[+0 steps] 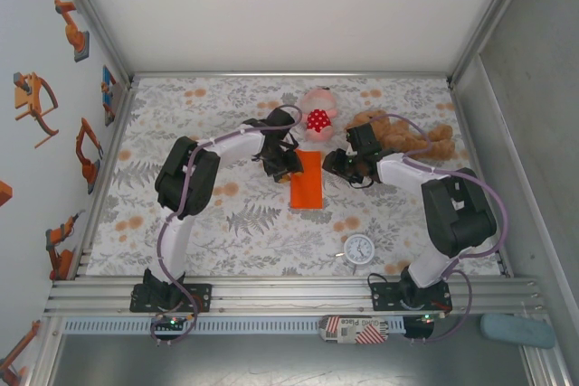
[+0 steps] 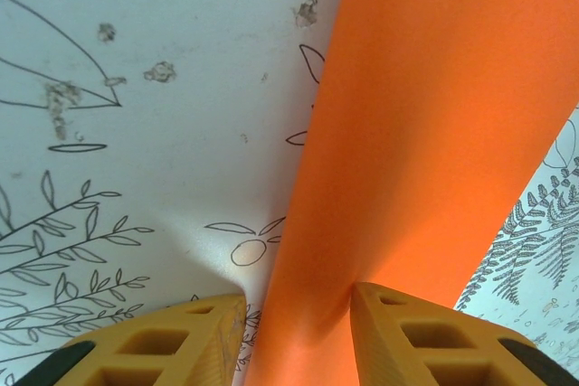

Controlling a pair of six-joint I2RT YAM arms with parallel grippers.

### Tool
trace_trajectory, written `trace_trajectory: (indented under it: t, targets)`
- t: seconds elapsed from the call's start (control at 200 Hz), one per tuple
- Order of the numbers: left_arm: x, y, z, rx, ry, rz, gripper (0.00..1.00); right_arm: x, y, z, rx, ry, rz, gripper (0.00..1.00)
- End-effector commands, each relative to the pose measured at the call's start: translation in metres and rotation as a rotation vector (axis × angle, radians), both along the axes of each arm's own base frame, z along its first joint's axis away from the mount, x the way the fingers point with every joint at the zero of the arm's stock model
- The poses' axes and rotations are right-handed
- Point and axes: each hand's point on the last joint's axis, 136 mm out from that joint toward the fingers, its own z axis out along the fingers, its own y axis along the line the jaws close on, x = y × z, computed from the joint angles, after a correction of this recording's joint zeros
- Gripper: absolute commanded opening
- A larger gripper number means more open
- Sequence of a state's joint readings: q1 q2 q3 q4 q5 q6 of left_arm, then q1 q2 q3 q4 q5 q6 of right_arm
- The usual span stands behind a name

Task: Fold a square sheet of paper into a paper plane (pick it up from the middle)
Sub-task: First fold in half a square sheet of paper at the center of the table.

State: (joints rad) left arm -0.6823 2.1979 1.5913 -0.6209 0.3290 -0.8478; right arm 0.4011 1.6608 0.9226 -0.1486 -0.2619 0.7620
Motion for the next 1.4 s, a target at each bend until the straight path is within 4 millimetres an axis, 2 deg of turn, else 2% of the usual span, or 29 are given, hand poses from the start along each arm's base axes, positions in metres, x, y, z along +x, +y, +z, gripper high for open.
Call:
trace_trajectory:
  t: [0.0,0.396,0.576,0.776,1.042,1.392]
  targets:
    - [-0.050,0.038,-0.109,0.249,0.149,-0.062,0.39,0.000,-0.002,-0.001,0.000,-0.007,0.008,0.46]
    - [-0.052,0.039,-0.114,0.257,0.171,-0.051,0.41,-0.003,0.012,-0.002,0.065,0.001,0.063,0.45]
    - [-0.053,0.038,-0.117,0.258,0.183,-0.052,0.41,-0.006,0.029,-0.002,0.144,0.012,0.143,0.38]
    - [-0.055,0.038,-0.117,0.259,0.188,-0.051,0.40,-0.008,0.038,-0.009,0.177,0.035,0.175,0.30]
    - [-0.055,0.036,-0.119,0.251,0.196,-0.053,0.41,-0.012,0.047,-0.014,0.188,0.054,0.203,0.27]
    - [-0.057,0.036,-0.121,0.251,0.207,-0.053,0.41,-0.009,0.047,-0.015,0.179,0.053,0.197,0.25]
